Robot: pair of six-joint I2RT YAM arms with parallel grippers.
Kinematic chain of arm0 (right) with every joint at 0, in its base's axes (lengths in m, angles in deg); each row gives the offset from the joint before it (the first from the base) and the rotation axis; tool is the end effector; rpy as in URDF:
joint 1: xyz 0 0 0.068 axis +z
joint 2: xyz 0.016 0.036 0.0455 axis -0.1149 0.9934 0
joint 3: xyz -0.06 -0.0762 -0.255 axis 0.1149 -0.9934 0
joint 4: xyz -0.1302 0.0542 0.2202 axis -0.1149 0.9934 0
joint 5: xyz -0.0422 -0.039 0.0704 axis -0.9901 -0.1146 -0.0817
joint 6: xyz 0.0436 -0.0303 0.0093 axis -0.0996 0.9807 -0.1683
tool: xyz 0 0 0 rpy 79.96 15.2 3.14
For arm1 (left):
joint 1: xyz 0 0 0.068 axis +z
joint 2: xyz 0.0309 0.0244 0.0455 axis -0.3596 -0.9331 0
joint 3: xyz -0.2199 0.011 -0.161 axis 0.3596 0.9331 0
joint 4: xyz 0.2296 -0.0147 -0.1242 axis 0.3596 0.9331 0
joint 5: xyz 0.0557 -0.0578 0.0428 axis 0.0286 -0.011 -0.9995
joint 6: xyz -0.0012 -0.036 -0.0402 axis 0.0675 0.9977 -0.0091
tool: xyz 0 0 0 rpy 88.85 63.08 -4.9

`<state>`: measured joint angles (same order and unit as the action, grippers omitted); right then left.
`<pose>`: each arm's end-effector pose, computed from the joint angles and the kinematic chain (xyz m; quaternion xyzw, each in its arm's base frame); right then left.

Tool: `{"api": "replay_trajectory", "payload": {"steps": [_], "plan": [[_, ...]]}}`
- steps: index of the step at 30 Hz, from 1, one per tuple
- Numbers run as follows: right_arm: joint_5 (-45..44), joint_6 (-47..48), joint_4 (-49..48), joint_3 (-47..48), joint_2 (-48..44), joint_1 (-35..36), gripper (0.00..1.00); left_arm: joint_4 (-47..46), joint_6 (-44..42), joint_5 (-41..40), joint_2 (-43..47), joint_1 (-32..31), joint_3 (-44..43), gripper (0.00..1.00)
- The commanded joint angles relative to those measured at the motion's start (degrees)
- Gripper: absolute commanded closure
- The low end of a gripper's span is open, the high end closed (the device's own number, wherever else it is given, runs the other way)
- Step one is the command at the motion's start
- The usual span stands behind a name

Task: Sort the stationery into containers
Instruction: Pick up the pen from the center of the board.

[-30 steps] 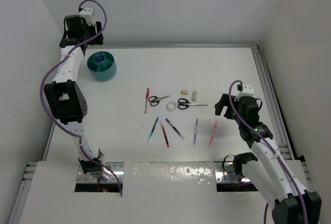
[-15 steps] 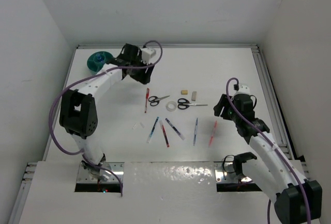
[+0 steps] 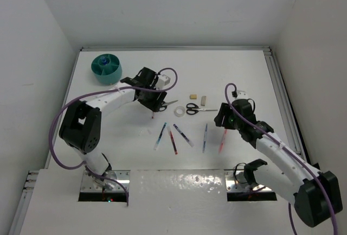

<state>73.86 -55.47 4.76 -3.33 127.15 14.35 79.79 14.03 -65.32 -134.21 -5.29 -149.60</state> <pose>0.1775 0.0637 0.2016 0.1365 0.8969 0.1519 0.3923 0.3074 -0.1575 0.2171 0.3268 0.9130 -0.0939 0.2256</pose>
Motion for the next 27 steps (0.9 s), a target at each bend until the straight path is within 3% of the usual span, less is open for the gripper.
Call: {"api": "replay_trajectory", "payload": {"steps": [1, 11, 16, 27], "plan": [[-2.3, -2.5, -0.8, 1.8, 1.8, 3.1, 0.43, -3.2, 4.7, -1.0, 0.8, 0.5, -0.9, 0.47], [-5.2, -2.2, -1.6, 2.6, 3.6, 7.3, 0.43, -6.7, 16.3, -6.5, -10.3, 4.6, -11.8, 0.51], [-6.1, -2.6, -1.6, 2.2, 2.7, 8.1, 0.43, -7.4, 18.0, -13.3, -16.4, 4.6, -13.9, 0.51], [-9.1, -1.7, -0.2, 1.9, 0.8, 8.3, 0.43, -10.7, 18.1, -14.0, -19.5, 4.1, -13.1, 0.52]]}}
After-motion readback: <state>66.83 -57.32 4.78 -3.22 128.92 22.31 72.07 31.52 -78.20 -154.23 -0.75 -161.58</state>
